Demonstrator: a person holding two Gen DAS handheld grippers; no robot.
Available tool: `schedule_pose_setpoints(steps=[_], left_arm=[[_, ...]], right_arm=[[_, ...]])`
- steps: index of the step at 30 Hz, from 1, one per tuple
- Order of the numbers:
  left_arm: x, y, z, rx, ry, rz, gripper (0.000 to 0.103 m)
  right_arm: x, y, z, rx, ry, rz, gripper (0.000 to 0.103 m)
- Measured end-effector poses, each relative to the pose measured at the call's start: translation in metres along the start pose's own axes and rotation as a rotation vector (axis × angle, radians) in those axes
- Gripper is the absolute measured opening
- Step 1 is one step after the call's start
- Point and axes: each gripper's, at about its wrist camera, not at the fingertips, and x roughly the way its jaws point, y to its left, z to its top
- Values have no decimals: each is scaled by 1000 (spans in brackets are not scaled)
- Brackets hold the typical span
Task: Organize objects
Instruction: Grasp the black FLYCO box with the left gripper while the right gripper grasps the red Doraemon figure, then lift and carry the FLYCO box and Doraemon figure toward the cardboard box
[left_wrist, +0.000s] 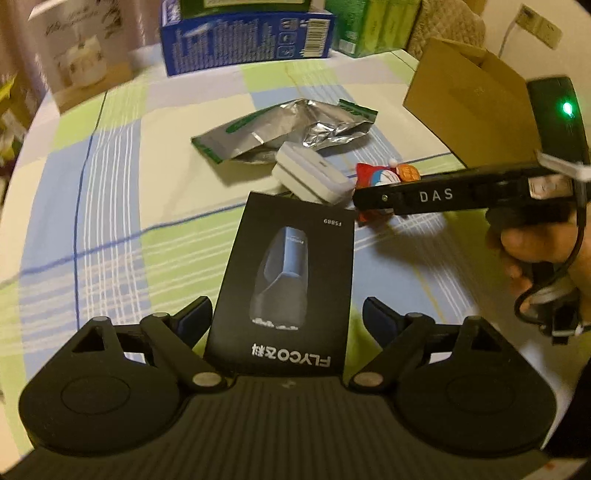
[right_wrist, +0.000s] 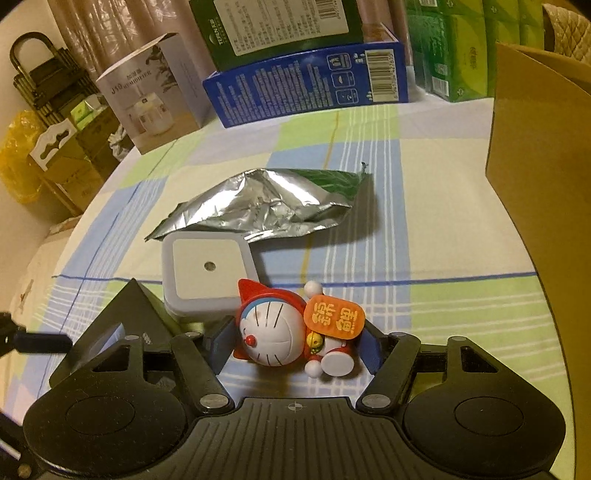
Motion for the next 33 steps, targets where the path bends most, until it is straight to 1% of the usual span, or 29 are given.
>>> schedule_pose_setpoints(steps=[2,6,12,15,18,21,23,25,30,33], left_arm=[[1,-2,1,17,-3,20,88],[6,-4,7,21,2,23,88],[19,-11,18,43,34,43,87],[26,-14,22,53,62,45,80],[28,-17,22,58,79,59,78],[24,-19,18,12,98,70,78],[20,-20,13,-45,97,73,77],[14,-24,7,-94,90,60,77],[-9,-37,-7,-209,42,45,77],[-24,-48,-11,-243,19,54,77]], right_arm=[[-6,0,-1,-7,9,-14,64],[-26,-1,-10,-29,24,-36,64],[-49,-7,-28,-34,36,-49,64],[-53,-6,-33,-44,30,-57,64],[-57,-2,-37,-58,25,-45,64],[-61,1,-43,-62,25,-29,64],[-68,1,-48,-54,19,-22,64],[-78,3,-51,-54,8,-20,64],[-109,1,-61,-45,-21,-29,64],[-128,0,-67,-45,-37,-30,64]])
